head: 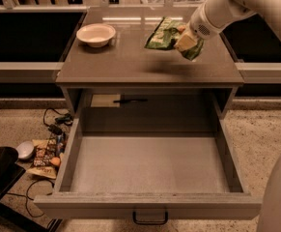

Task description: Pick green jalapeno chip bag from top drawer and place on counter

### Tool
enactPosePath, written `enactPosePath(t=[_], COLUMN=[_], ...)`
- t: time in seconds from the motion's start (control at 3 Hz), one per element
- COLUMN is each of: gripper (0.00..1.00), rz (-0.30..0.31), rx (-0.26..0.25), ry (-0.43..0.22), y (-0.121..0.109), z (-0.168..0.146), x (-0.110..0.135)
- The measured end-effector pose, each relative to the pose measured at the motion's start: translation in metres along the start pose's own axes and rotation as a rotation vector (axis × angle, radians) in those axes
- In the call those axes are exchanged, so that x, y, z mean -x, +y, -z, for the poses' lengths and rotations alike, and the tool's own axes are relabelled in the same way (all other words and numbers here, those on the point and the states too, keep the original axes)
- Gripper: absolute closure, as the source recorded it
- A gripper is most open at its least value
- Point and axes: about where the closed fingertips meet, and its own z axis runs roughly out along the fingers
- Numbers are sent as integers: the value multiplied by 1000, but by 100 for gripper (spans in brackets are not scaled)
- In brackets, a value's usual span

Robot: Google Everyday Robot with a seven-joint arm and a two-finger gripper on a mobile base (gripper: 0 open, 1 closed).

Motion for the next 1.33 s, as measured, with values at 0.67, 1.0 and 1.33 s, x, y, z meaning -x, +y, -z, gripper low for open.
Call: enactPosePath(t=[0.67,1.0,1.33], gripper=[12,0,0], rz=[1,1,1], rx=[9,13,13], ry=[2,3,3], y=[3,4,4], z=[-5,-8,-8], x=[0,0,0])
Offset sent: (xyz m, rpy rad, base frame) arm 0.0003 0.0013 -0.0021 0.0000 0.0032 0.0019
